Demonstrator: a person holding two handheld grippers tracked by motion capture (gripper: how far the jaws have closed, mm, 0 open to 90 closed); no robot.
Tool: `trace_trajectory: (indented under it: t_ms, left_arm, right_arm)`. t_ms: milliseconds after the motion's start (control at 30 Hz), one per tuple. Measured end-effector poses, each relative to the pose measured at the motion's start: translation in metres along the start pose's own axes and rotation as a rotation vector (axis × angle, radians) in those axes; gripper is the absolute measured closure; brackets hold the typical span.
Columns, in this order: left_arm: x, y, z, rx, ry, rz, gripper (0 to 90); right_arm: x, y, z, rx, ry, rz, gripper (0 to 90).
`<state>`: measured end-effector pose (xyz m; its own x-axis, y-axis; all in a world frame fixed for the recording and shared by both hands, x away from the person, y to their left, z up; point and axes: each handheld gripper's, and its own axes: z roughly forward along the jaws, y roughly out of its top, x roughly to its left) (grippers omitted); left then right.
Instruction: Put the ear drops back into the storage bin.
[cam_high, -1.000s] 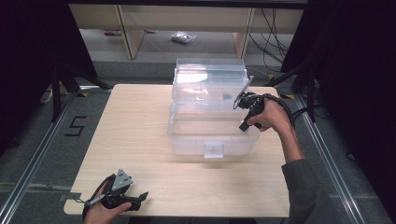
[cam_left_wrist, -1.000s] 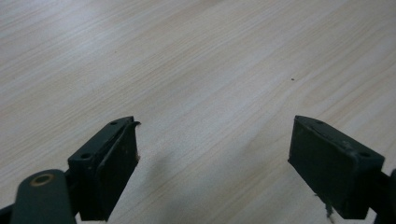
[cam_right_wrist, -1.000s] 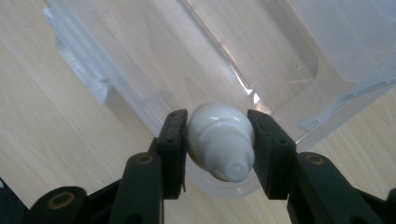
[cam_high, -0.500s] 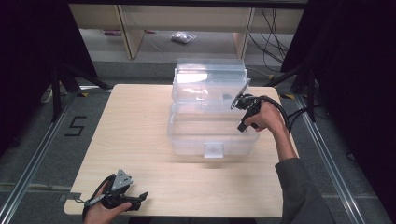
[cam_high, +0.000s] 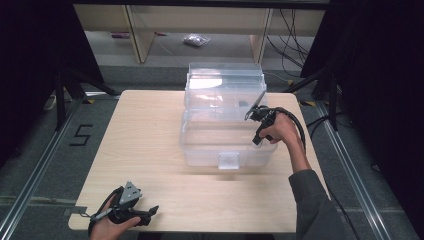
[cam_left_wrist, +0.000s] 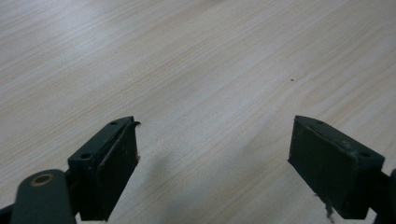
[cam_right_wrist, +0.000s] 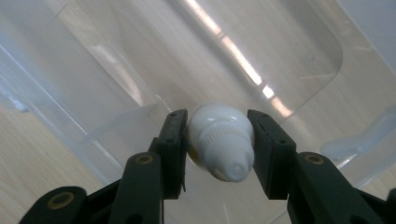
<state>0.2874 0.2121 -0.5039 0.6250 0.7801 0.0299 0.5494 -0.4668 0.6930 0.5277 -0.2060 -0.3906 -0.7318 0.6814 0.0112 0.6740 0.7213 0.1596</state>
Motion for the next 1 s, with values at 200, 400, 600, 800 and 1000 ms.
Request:
trace_trajectory:
  t_ms: [200, 400, 600, 800, 1000]
  left_arm:
    - [0.000, 0.000, 0.000, -0.001, 0.000, 0.000, 15.0]
    - [0.000, 0.000, 0.000, -0.004, -0.001, -0.004, 15.0]
    - [0.000, 0.000, 0.000, -0.006, 0.001, 0.000, 15.0]
    - [0.000, 0.000, 0.000, -0.002, -0.003, 0.000, 15.0]
    - [0.000, 0.000, 0.000, -0.003, -0.002, -0.002, 15.0]
  right_arm:
    - [-0.001, 0.001, 0.011, 0.013, 0.013, 0.017, 60.1]
    - [-0.005, 0.002, 0.018, 0.020, -0.004, -0.022, 60.1]
    - [0.002, 0.005, 0.021, 0.052, 0.010, 0.054, 60.1]
    - [0.000, 0.004, 0.029, 0.056, 0.014, 0.046, 60.1]
    - [-0.004, 0.003, 0.033, 0.052, 0.019, 0.024, 60.1]
